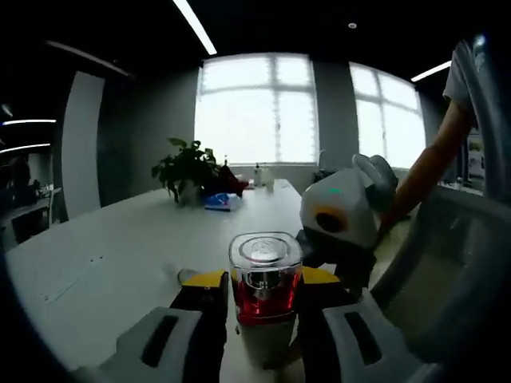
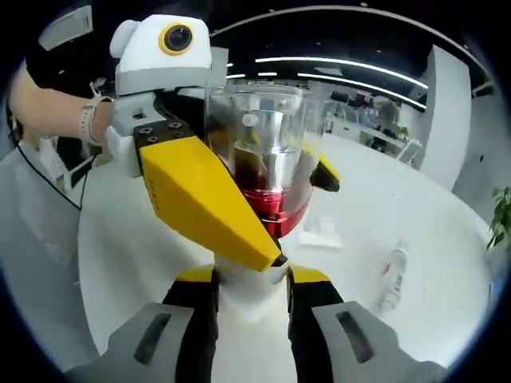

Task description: Arrange the skincare products in the storage area until every visible bottle or jar stands upright without overlapping.

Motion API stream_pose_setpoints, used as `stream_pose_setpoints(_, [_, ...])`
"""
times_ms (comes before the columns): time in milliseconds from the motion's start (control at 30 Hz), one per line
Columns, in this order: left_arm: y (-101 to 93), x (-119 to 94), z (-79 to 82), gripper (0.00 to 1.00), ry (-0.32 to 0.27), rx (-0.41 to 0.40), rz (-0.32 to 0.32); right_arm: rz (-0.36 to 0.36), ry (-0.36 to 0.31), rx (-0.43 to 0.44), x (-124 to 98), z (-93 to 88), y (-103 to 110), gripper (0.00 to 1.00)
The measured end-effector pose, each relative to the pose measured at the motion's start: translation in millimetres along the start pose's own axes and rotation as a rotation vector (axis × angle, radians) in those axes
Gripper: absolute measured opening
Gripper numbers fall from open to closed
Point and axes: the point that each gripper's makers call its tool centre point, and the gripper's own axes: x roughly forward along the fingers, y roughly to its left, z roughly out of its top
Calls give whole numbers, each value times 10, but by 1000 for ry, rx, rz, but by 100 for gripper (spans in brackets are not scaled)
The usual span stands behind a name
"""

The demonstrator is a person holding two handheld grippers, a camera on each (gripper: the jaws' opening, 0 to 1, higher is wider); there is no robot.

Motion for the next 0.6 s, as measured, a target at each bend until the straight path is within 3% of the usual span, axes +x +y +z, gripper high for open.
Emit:
stream_pose_setpoints(300, [-206,28,49,26,6,4,-43,-25,12,3,16,3,0,32])
stream_pose_setpoints(600, [-243,30,78,26,8,21,-70,-22,20,-2,29,9,-8,33])
